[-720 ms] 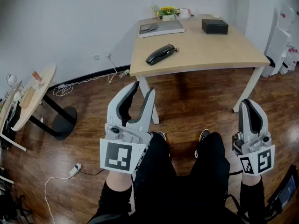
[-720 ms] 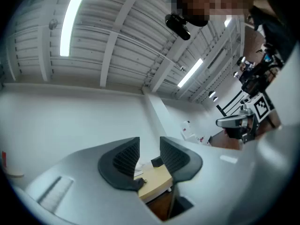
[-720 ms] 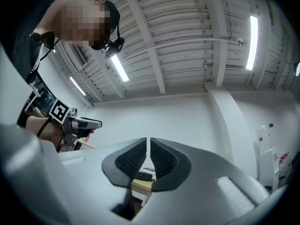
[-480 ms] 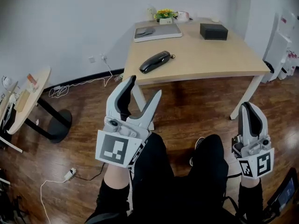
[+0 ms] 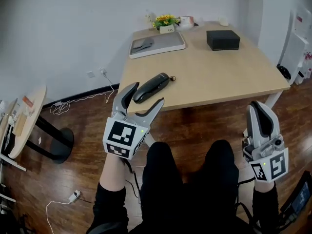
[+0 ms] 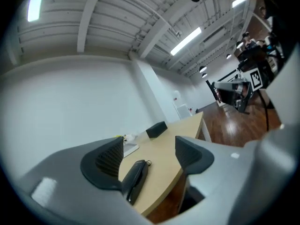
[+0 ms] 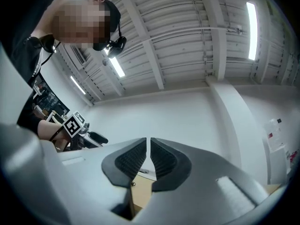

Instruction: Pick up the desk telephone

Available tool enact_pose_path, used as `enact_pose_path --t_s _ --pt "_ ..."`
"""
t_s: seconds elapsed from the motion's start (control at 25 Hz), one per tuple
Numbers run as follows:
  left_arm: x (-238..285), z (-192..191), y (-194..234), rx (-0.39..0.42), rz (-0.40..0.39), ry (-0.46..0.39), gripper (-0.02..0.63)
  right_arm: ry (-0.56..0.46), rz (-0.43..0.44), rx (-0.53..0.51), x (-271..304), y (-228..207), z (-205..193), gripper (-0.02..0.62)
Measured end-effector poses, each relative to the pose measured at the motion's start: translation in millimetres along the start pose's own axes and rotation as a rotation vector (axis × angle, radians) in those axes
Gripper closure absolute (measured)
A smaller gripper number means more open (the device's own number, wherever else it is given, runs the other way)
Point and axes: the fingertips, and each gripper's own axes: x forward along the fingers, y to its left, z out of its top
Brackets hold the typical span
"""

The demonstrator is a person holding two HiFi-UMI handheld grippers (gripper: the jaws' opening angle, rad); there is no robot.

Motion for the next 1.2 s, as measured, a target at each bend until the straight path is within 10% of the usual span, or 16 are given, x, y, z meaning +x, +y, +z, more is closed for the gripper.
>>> enact_pose_path --t_s 0.68,1.2 --pt "141 -174 55 -0.118 -0.249 0.609 0.204 0.011 0.111 0.084 134 -66 -104 0.566" --pt "134 -200 52 -0.176 -0.315 0.696 0.207 0.049 0.110 0.148 134 -66 -130 0.572"
